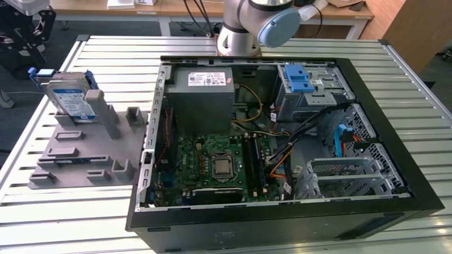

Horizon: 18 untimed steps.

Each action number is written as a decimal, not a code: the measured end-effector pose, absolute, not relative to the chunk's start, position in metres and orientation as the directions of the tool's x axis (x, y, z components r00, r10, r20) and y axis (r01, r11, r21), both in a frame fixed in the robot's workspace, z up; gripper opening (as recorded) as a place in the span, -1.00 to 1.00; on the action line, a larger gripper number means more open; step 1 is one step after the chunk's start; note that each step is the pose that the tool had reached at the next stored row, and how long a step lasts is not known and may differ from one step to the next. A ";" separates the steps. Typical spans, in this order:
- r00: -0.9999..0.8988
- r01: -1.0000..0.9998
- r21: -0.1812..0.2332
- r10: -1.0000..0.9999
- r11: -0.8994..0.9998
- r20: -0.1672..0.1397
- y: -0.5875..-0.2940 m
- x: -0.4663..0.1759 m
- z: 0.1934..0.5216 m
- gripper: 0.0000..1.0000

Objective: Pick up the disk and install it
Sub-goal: 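Pick up the disk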

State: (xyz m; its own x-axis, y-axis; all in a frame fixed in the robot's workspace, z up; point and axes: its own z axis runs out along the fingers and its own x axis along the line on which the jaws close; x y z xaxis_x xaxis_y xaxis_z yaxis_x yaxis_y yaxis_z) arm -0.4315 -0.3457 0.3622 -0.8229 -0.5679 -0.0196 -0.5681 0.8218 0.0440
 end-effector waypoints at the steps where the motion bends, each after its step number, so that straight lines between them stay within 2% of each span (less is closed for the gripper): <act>1: -0.823 -0.568 0.044 -0.568 0.822 -0.020 -0.346 -0.432 0.362 -0.79; 18: -0.788 -0.616 0.044 -0.616 0.787 -0.020 -0.346 -0.431 0.362 -0.79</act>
